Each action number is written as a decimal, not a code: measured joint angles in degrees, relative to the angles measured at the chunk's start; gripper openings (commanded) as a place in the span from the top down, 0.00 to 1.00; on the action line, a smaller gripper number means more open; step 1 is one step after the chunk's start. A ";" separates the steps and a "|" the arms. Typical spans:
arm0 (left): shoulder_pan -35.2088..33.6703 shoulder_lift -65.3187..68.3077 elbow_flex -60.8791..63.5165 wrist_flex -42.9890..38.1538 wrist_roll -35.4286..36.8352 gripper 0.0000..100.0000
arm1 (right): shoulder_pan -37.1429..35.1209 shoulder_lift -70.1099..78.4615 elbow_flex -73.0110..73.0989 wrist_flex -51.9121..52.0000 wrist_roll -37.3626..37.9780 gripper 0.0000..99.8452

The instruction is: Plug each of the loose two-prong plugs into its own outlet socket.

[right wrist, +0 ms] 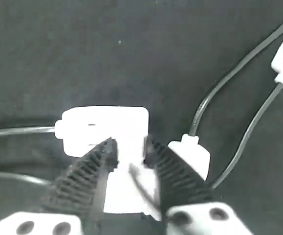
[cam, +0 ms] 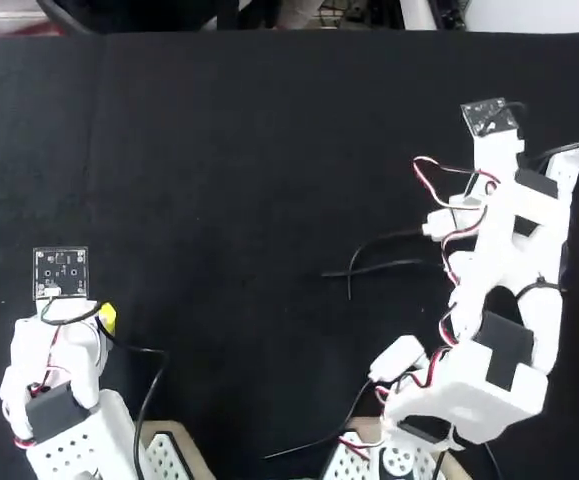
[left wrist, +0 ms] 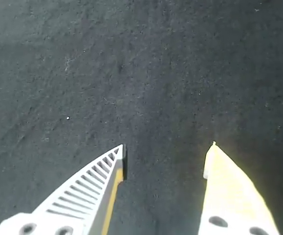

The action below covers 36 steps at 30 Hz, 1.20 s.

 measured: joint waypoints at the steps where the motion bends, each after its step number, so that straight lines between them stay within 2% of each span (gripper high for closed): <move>1: 0.00 0.00 0.00 0.00 0.00 0.74 | -0.62 0.00 0.00 1.05 0.00 0.58; 4: 0.00 0.00 0.00 0.00 0.00 0.74 | -4.48 -0.18 -0.88 4.84 -0.44 0.38; 6: 0.00 0.00 0.00 -0.18 0.18 0.74 | -8.00 -2.20 -2.81 8.09 -3.16 0.31; 13: 0.00 0.00 0.79 -2.29 0.35 0.74 | -19.16 -19.60 -14.07 22.95 -10.55 0.30; 16: 0.00 0.00 0.88 -2.55 0.35 0.74 | -23.82 -27.60 -17.49 31.03 -10.99 0.30; 18: 0.00 0.00 1.14 -2.64 0.35 0.74 | -27.16 -32.53 -18.81 36.75 -10.99 0.33; 20: 0.00 0.00 1.76 -2.64 0.35 0.74 | -29.98 -37.45 -19.08 41.23 -10.99 0.42; 27: 1.93 0.00 3.25 -4.84 0.35 0.74 | -35.78 -55.21 -14.33 43.43 -11.16 0.99; 32: 8.18 0.00 4.84 -4.84 0.35 0.74 | -35.69 -65.58 -3.34 41.76 -11.16 0.83; 36: 13.98 0.00 7.03 -4.92 0.35 0.74 | -35.69 -73.05 10.73 36.13 -11.16 0.81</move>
